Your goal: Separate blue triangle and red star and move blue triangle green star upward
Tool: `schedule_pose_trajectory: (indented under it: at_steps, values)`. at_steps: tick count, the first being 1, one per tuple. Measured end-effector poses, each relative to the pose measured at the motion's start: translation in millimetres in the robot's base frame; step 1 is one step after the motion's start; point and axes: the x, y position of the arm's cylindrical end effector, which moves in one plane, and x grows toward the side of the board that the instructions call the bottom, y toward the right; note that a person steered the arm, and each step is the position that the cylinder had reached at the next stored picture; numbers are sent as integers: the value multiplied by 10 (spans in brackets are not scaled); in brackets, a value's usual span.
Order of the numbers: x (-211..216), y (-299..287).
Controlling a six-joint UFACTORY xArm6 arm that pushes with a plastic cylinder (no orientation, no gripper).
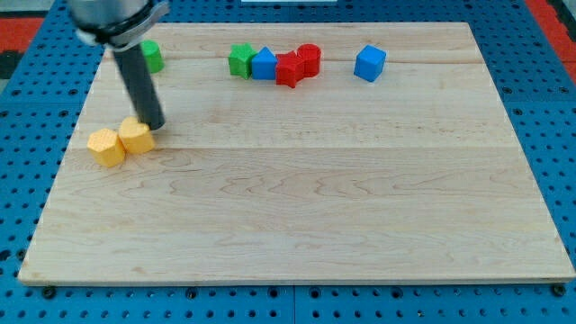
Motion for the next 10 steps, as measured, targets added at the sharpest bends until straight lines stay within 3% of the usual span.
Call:
schedule_pose_trajectory:
  at_steps: [1,3,5,6,8,9,10]
  values:
    - [-55,65]
    - [-809,1588]
    - [-1488,2142]
    - [-1630,1870]
    - [-1116,2225]
    - [-908,2002]
    - [-1120,1603]
